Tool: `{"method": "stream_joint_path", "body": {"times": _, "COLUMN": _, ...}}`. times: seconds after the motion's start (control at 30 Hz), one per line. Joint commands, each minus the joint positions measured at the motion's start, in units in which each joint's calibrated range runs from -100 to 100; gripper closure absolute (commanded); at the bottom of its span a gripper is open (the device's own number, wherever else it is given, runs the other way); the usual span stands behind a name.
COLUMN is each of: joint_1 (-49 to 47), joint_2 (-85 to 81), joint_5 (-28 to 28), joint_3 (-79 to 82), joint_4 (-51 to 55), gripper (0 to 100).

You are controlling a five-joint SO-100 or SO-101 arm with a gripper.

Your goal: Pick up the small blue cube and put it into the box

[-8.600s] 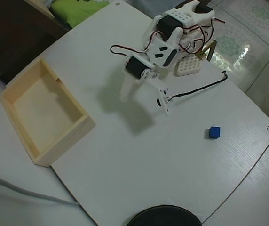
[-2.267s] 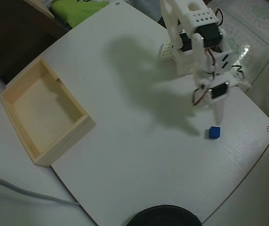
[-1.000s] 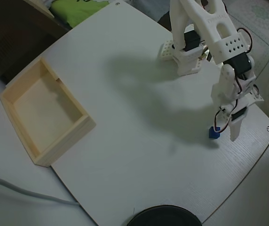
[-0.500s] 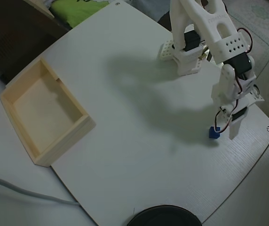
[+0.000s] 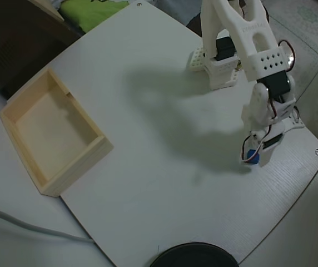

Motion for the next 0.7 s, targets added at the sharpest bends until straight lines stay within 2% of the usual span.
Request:
{"method": "stream_joint_path", "body": {"times": 0.0, "joint_1": 0.0, "joint_2": 1.2, "joint_5": 0.4, "joint_3": -2.3, "joint_4": -1.9, "gripper": 80}}
{"method": "stream_joint_path", "body": {"times": 0.47, "joint_1": 0.1, "joint_2": 2.9, "joint_5": 0.3, "joint_3": -1.8, "joint_4": -3.9, "gripper": 80}}
{"method": "stream_joint_path", "body": {"times": 0.67, "joint_1": 0.0, "joint_2": 2.9, "joint_5": 0.3, "joint_3": -1.8, "joint_4": -3.9, "gripper": 88}}
